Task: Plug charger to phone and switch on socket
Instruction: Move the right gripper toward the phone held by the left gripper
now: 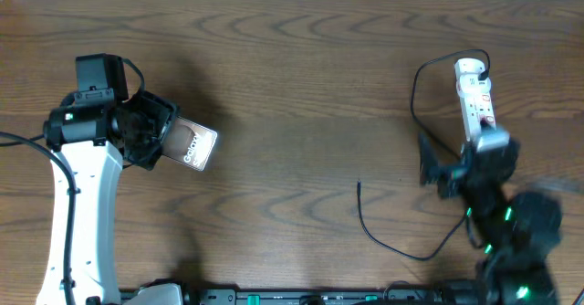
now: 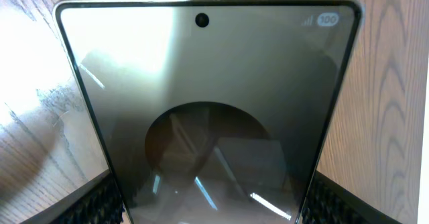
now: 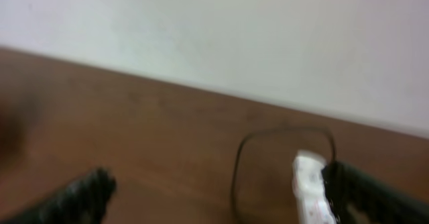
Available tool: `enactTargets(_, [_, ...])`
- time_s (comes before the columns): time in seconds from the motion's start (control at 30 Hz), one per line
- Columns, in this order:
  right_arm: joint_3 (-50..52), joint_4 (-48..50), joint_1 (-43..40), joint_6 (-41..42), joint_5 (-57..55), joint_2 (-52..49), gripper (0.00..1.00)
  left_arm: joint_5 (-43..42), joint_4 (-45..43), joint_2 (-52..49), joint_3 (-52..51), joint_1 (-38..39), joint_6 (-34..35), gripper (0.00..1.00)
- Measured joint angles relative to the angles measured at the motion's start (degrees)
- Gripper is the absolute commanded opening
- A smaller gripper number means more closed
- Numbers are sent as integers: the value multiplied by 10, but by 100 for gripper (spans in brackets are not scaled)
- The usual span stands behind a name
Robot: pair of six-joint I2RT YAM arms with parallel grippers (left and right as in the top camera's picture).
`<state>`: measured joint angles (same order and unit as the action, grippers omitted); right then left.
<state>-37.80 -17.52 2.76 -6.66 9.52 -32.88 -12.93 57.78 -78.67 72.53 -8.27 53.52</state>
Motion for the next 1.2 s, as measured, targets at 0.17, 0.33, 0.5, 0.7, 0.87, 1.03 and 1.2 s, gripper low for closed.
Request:
enactTargets(0.17, [-264, -186, 0, 20, 56, -223, 99, 0, 0, -2, 0, 0, 0, 7])
enactTargets(0.33, [-478, -328, 0, 29, 175, -395, 99, 0, 0, -4, 0, 0, 0, 7])
enactTargets(0.5, [-598, -376, 0, 33, 354, -529, 99, 0, 0, -4, 0, 0, 0, 7])
enactTargets(0.7, [-608, -376, 1, 33, 538, -640, 99, 0, 0, -4, 0, 0, 7, 7])
enactTargets(0.87, [-608, -367, 19, 35, 605, -721, 99, -7, 0, -4, 0, 0, 33, 7])
enactTargets(1.03, [-608, -321, 56, 36, 628, -788, 99, -22, 0, -4, 0, 0, 73, 7])
enactTargets(1.2, [-608, -278, 104, 41, 637, -830, 99, -39, -1, -4, 0, 0, 121, 7])
